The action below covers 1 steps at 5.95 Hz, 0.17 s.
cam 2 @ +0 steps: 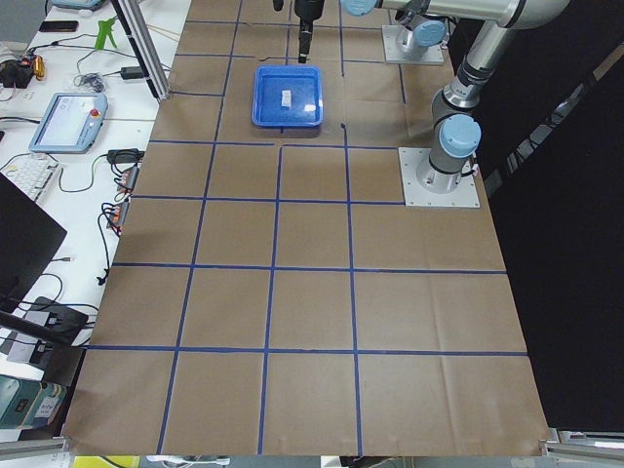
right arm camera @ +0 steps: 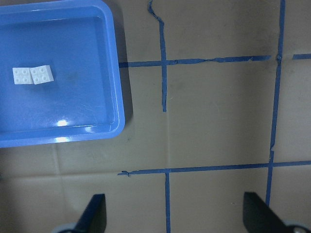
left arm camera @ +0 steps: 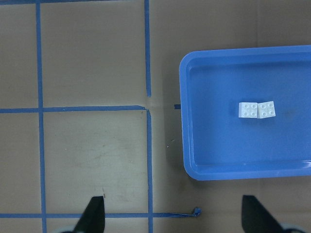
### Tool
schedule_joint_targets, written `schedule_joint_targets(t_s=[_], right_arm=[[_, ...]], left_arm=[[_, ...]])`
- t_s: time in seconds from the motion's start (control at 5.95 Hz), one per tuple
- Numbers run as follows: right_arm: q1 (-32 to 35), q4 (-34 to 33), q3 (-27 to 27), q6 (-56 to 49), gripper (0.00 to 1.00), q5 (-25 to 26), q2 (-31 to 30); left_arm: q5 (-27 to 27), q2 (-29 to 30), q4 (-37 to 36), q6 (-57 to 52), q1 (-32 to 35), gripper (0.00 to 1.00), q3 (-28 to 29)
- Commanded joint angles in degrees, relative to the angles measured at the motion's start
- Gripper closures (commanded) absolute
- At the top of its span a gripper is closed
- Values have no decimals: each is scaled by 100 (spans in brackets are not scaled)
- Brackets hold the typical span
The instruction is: Assemble white blocks and place on blue tray
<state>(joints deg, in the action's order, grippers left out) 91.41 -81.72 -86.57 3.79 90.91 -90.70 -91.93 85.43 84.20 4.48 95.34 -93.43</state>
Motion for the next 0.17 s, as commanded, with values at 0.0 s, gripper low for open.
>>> schedule_joint_targets(t_s=[0.0], right_arm=[[-9, -2, 0, -1, 0, 14, -1]], left_arm=[[0, 0, 0, 0, 2, 0, 0]])
